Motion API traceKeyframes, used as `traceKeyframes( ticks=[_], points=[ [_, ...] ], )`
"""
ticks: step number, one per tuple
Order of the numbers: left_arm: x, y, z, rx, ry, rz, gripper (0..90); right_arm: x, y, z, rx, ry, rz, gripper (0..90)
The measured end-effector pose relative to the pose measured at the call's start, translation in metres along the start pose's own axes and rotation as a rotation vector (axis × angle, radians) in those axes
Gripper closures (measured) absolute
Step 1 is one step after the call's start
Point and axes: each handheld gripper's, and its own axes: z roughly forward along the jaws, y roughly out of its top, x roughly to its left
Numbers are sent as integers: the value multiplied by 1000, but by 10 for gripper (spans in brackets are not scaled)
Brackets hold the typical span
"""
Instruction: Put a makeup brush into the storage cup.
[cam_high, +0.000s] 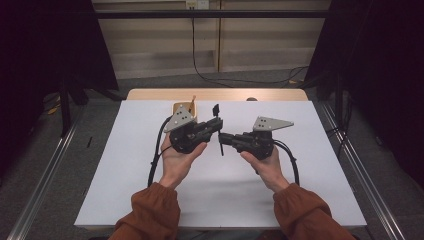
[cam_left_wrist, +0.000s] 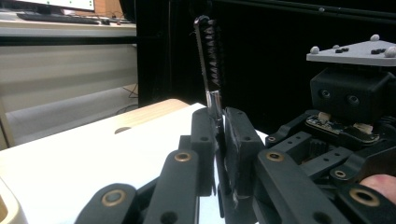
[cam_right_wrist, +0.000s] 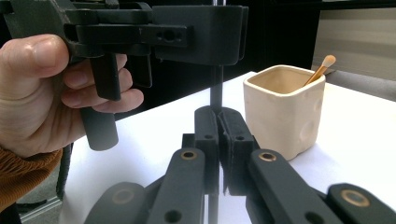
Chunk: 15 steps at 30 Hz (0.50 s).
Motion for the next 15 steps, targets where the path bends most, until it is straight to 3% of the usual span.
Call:
traceKeyframes(
  ticks=[15],
  points=[
    [-3,3,2,6,-25,3,857,0,0,-1,-8,6,-8,855]
  ],
)
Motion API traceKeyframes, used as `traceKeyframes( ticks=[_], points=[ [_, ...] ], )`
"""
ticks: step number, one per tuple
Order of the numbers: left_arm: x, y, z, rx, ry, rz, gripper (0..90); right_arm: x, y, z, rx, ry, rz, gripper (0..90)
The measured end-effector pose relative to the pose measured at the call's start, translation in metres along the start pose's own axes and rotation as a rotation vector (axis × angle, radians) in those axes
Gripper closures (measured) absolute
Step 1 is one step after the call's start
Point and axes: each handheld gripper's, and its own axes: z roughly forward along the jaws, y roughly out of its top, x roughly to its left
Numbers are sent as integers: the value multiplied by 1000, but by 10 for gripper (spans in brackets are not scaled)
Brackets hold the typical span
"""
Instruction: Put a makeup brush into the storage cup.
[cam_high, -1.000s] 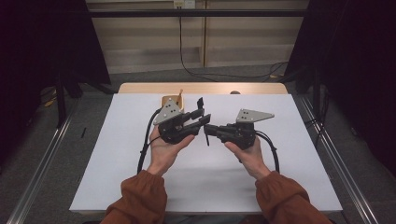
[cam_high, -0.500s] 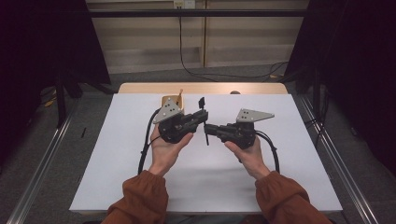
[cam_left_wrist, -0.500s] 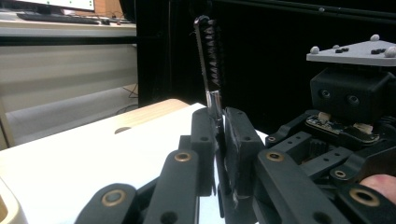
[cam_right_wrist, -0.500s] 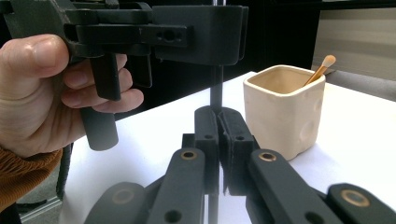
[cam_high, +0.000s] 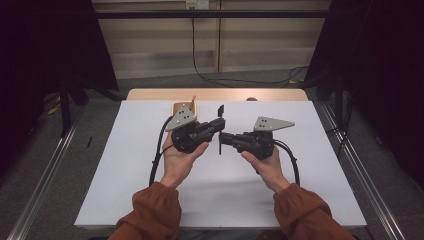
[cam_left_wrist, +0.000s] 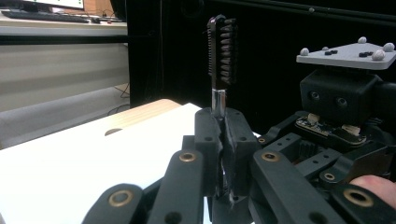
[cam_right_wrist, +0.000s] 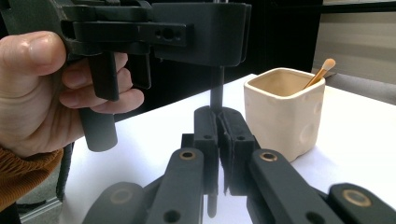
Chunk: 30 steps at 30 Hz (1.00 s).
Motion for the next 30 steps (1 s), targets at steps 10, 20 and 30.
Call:
traceKeyframes(
  ticks=[10,20,30],
  points=[
    [0,0,2,0,0,1,857,0,0,1,5,-8,-5,681],
    [3,2,1,5,8,10,857,-2,-1,3,11,-58,18,249],
    [4,4,-1,1,14,12,857,-2,1,2,-13,-107,18,2]
  ],
)
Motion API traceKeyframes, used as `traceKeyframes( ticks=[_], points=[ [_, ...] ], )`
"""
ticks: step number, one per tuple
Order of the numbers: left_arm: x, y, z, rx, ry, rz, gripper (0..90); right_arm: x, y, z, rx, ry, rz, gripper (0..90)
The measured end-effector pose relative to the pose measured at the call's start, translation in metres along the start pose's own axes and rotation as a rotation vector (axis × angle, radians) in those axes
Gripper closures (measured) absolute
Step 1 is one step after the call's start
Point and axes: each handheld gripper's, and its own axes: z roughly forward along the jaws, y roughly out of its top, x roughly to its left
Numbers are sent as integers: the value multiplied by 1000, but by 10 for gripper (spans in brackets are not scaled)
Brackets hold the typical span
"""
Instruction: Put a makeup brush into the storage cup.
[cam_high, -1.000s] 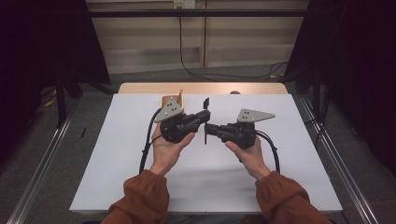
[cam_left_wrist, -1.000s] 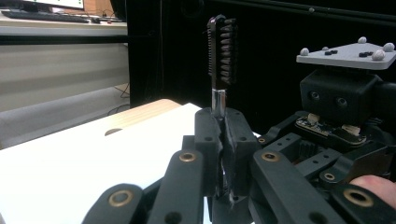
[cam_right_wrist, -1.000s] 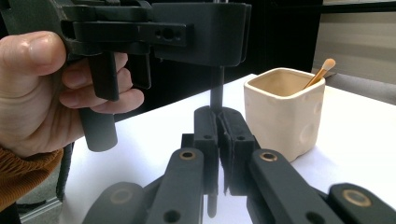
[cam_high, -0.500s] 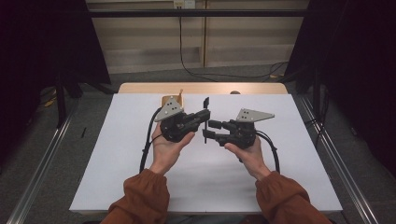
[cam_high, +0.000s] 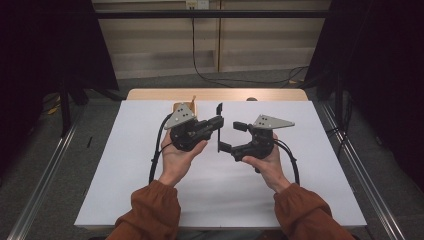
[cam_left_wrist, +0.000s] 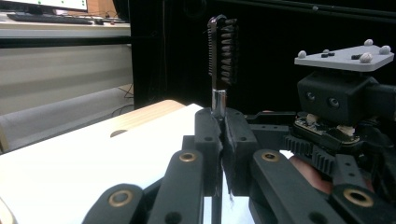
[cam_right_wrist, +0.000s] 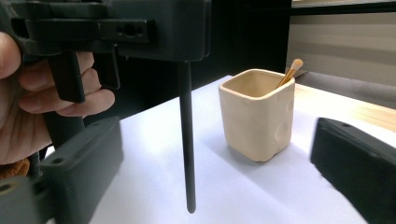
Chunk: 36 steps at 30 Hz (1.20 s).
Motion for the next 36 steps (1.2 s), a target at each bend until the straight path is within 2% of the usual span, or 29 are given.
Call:
traceKeyframes(
  ticks=[7,15,18,24,36],
  points=[
    [5,1,-3,-2,19,-2,857,0,0,-2,16,12,-8,0],
    [14,2,-8,1,44,3,857,-3,0,-16,20,-15,-5,0],
    [16,2,-9,6,55,5,857,-4,1,-22,1,-37,18,0],
    [21,3,-13,-1,66,2,856,-7,-8,-37,3,-104,4,6],
    [28,4,-20,3,87,3,857,-9,-21,-73,-2,-168,10,9]
  ],
)
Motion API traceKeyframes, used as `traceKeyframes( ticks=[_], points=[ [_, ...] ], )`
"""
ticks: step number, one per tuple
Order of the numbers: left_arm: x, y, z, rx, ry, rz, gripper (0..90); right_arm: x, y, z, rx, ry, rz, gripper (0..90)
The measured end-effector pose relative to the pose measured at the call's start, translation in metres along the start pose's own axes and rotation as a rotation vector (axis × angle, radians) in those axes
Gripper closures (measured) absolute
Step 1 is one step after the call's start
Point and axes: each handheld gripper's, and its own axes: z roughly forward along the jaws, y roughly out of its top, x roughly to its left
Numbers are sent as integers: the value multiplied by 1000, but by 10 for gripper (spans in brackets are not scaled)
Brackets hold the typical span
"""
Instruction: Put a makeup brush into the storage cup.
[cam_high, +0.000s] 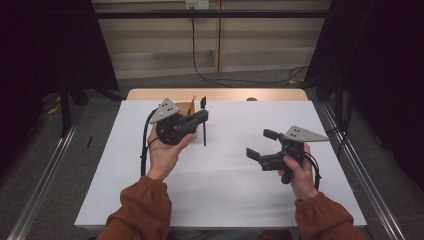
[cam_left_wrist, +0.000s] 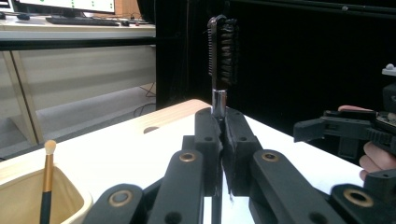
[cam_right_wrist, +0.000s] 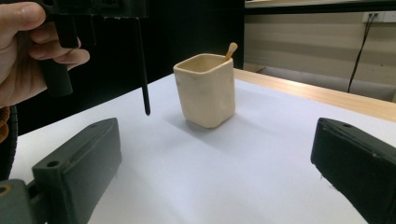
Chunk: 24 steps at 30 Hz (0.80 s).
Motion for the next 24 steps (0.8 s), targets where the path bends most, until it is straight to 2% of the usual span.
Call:
traceKeyframes(
  ticks=[4,8,14,24],
  points=[
    [3,0,-3,-4,7,-3,857,-1,-5,-10,12,-19,2,9],
    [7,1,-5,-5,18,-1,857,-1,-7,-22,-3,-46,-4,9],
    [15,4,-8,-8,37,-7,857,-3,-25,-34,24,-86,-8,10],
    [25,10,-12,-16,52,-10,857,-7,-44,-59,8,-162,10,13]
  ],
)
